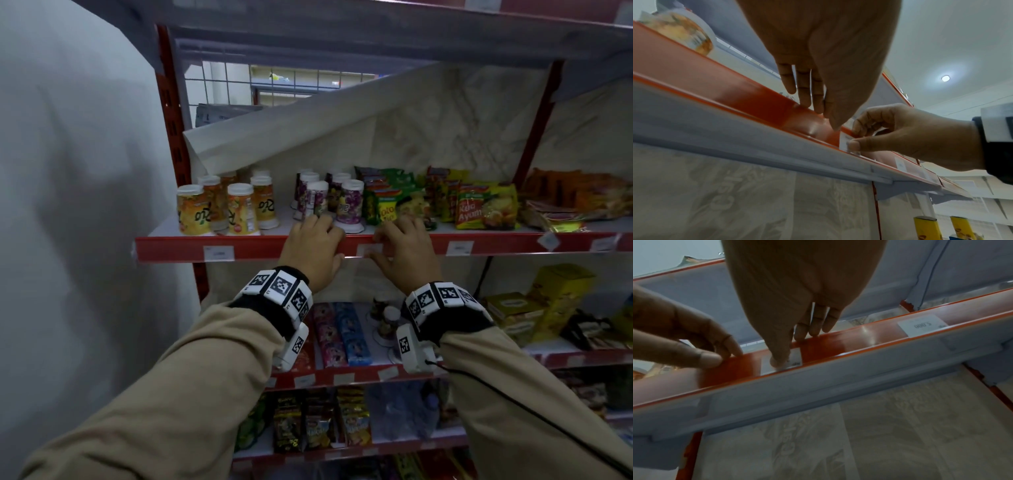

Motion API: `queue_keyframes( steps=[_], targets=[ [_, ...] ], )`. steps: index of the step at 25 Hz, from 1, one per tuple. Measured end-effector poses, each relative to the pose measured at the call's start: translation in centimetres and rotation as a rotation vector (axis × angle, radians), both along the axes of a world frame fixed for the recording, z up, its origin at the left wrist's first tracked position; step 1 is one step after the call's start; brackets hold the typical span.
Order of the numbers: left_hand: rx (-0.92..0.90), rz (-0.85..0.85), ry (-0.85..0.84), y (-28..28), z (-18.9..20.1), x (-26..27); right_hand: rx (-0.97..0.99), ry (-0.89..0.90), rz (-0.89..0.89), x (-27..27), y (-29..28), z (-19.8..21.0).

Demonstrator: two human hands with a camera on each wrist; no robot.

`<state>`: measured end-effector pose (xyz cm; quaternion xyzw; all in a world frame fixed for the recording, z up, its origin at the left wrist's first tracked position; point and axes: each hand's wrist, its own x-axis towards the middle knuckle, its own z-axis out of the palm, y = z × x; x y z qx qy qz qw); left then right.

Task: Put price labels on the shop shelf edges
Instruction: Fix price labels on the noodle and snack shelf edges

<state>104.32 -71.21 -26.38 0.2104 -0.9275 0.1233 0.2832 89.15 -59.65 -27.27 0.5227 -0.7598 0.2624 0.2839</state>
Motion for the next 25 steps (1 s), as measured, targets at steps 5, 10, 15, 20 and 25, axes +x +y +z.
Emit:
queue_keyframes(
  steps=[5,10,15,20,25],
  targets=[
    [0.043,0.019,0.069,1.3,-0.4,-2.4,-0.078,0.038,0.141,-1.2,0.0,-0.6],
    [0.036,0.046,0.135,1.8,-1.0,-2.7,-0.053,0.106,0.187,-1.9,-0.2,-1.1],
    [0.046,0.067,0.177,2.5,-1.4,-3.0,0.001,0.106,0.159,-1.8,-0.3,-1.2],
    [0.056,0.041,0.231,2.7,-1.6,-2.9,-0.016,-0.138,0.29,-2.3,-0.3,0.4],
    [0.135,0.005,0.299,2.7,-1.8,-3.0,-0.3,-0.597,0.466,-2.1,0.3,1.1]
  ],
)
